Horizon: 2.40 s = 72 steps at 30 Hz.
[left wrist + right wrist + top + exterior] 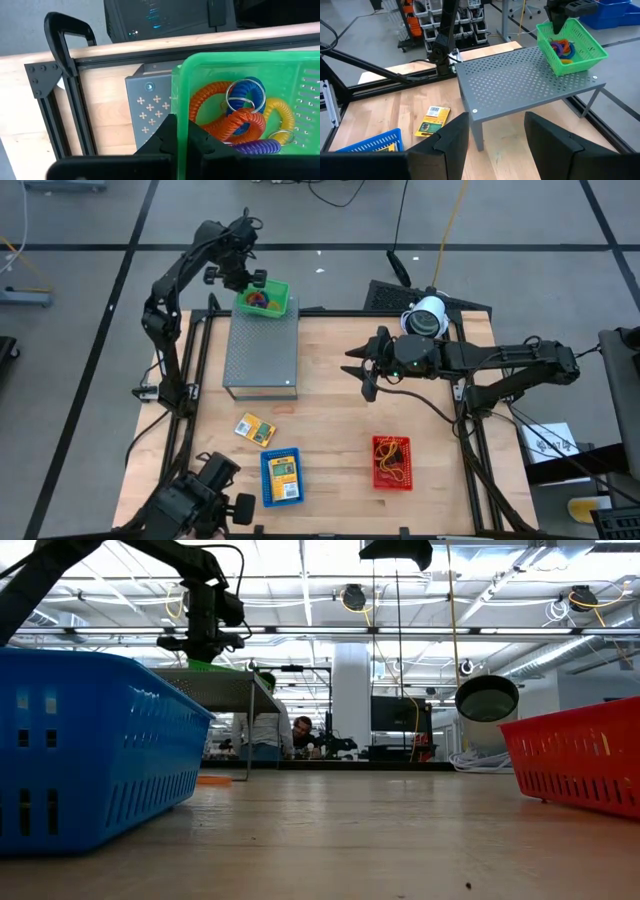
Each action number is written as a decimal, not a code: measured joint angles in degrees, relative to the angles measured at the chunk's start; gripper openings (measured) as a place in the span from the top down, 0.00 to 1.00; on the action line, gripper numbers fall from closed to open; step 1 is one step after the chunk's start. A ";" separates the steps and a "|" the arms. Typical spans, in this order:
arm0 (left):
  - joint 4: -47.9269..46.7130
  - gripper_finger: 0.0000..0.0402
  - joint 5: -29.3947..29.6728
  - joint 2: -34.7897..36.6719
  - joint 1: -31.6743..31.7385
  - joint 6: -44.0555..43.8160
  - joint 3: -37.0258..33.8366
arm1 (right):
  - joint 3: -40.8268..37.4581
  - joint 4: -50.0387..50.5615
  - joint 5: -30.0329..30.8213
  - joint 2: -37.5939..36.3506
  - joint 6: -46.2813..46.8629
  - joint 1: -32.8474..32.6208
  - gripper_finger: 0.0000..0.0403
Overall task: Pick & Place Office Desk Supplies
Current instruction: Put the green bin on the shelf with spring rubberbands, then adjust the blue bin from the table
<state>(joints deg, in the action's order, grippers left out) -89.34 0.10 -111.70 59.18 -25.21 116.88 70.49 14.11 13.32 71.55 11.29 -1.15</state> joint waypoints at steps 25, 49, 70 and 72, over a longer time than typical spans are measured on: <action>-0.66 0.94 3.02 0.00 -2.30 3.15 0.00 | 0.01 1.25 -0.09 0.00 0.00 0.00 0.55; -0.68 0.80 -0.54 0.00 -2.32 4.37 -0.02 | -0.01 1.88 -0.13 0.01 -0.02 0.00 0.55; -0.68 0.79 1.49 0.00 -2.32 6.07 -0.04 | -0.58 1.50 -0.13 0.00 0.00 -0.04 0.55; -0.68 0.79 1.49 0.02 -2.32 6.08 -0.04 | -1.82 0.66 -0.15 0.00 0.72 -0.02 0.55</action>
<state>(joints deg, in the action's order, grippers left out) -90.02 1.58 -111.68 56.86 -19.14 116.84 68.67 14.77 13.17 71.55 12.01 -1.17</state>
